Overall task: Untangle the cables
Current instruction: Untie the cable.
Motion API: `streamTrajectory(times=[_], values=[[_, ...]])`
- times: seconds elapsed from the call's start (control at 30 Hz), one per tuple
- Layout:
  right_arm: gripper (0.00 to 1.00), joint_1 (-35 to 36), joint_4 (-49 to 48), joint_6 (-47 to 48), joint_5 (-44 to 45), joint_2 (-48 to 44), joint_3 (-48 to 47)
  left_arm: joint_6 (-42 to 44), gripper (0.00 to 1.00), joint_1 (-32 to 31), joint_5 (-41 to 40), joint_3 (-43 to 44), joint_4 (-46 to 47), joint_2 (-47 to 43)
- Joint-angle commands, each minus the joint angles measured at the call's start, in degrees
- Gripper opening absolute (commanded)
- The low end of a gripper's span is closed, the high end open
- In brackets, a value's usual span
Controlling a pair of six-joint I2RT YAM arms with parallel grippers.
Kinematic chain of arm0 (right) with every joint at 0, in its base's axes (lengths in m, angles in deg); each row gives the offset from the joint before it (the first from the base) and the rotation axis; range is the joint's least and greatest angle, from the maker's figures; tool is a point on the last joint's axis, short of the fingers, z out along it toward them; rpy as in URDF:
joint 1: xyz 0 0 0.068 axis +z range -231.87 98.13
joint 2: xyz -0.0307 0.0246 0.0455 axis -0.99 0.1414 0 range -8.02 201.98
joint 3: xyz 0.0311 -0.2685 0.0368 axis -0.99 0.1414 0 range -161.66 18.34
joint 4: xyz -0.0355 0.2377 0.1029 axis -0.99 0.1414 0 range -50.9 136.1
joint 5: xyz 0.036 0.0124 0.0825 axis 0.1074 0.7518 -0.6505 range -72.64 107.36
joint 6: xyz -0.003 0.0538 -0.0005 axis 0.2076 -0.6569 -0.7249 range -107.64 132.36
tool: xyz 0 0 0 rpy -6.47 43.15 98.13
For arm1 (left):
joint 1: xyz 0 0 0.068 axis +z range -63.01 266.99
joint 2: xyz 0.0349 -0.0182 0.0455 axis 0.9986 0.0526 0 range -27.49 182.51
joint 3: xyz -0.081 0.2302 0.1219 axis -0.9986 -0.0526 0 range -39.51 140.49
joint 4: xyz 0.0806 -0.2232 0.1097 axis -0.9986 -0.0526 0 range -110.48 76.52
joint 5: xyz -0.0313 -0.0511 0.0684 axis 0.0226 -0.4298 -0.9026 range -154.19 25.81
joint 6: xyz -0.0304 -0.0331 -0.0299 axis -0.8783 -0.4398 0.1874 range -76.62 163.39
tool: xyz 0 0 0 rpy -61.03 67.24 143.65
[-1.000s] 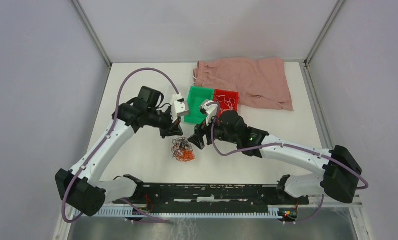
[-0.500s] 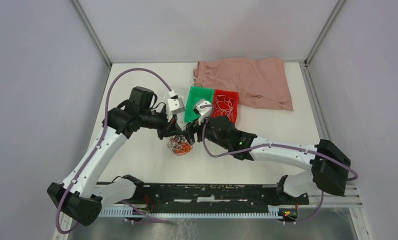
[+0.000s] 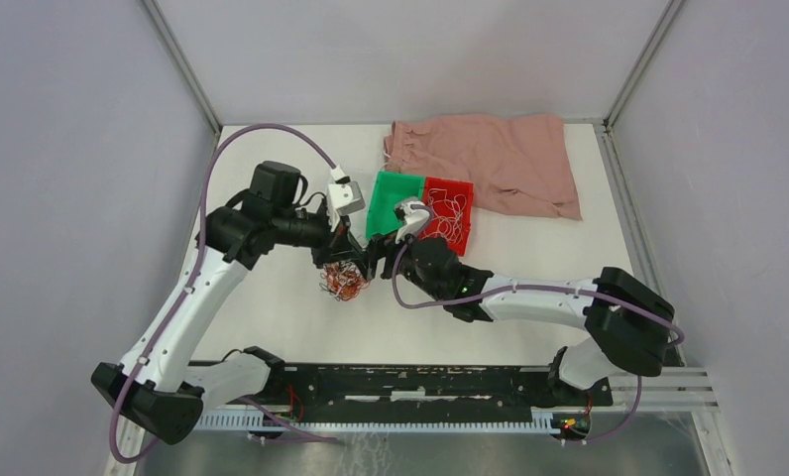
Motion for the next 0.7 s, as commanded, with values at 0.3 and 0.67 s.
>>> streamTrajectory(times=[0.3,0.67], values=[[0.78,0.09,-16.85,-13.9,-4.01,6.86,1.99,-4.26,0.03,-0.6,4.63,7.91,2.64,0.32],[0.69,0.08,-12.43,-14.53,1.17,7.65,4.92,-6.76,0.03,-0.65,3.23,22.57,3.07,4.37]])
